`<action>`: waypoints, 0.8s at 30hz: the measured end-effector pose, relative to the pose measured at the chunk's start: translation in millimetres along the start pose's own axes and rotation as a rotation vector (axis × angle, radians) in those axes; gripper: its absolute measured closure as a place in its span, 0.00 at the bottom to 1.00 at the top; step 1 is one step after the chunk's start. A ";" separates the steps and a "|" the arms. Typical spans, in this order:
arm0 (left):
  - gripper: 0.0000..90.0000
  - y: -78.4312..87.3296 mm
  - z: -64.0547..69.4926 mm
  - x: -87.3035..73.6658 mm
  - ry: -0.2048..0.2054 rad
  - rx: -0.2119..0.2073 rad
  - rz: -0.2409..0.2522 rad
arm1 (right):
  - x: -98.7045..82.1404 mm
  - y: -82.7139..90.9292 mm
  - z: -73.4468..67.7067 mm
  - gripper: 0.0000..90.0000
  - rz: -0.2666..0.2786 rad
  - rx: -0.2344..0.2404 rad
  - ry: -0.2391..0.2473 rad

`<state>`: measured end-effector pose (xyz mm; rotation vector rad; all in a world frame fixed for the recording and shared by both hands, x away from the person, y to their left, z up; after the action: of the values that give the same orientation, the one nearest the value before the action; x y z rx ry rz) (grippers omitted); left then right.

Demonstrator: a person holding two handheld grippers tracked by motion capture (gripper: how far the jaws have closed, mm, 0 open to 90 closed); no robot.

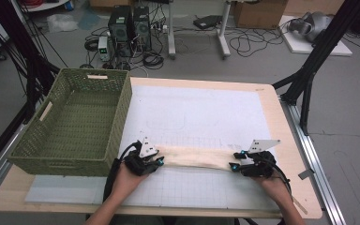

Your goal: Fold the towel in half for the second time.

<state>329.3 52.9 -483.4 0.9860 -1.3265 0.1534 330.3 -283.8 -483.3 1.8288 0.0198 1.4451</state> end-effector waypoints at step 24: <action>0.63 -0.7 -9.5 -2.0 0.050 0.002 0.005 | -0.1 -0.3 0.8 0.48 0.011 -0.015 -0.002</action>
<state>336.1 59.7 -484.7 0.9743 -1.2833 0.1821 331.0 -284.2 -483.6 1.8216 -0.0021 1.4471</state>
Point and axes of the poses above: each handheld gripper's, and its own axes: y roughly backward along the jaws, x roughly out of its top, z roughly to its right, the point moved 6 cm from there along -y, roughly forward along the jaws, and after that the axes turned 7 degrees about z, right-handed, at the moved point
